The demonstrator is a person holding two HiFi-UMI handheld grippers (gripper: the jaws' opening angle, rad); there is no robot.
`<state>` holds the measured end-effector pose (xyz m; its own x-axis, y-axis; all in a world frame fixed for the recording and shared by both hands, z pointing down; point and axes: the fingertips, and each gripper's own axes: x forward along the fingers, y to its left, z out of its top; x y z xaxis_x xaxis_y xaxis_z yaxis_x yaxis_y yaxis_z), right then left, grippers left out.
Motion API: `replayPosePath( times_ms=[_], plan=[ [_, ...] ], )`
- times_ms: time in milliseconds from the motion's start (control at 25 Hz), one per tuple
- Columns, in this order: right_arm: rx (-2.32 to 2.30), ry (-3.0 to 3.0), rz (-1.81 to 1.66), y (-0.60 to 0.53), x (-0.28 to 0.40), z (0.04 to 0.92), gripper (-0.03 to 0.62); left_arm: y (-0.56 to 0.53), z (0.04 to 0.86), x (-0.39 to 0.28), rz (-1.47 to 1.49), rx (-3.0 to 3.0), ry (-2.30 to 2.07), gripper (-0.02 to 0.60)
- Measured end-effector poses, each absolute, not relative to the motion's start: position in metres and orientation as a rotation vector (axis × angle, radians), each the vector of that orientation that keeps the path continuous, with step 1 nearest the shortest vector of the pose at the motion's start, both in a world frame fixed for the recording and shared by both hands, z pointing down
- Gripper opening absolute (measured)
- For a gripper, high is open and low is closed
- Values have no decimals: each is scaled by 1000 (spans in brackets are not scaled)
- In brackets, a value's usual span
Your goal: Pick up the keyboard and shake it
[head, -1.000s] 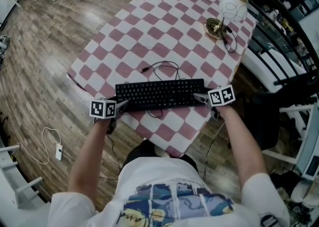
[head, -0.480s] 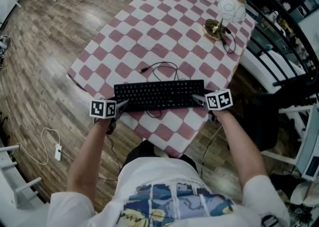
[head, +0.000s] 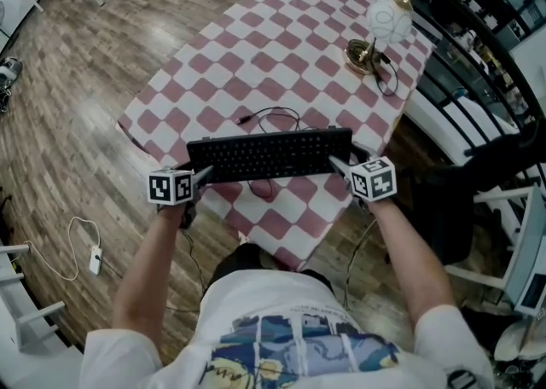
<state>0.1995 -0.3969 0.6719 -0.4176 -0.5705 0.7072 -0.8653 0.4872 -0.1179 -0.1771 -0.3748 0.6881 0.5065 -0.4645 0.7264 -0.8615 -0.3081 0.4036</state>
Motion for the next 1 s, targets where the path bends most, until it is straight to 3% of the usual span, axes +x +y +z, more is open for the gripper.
replayPosePath(
  times_ms=[1000],
  plan=[
    [1321, -2293, -311, -387, 171, 414, 275, -368, 553, -178, 248, 2149, -1328, 278]
  ],
)
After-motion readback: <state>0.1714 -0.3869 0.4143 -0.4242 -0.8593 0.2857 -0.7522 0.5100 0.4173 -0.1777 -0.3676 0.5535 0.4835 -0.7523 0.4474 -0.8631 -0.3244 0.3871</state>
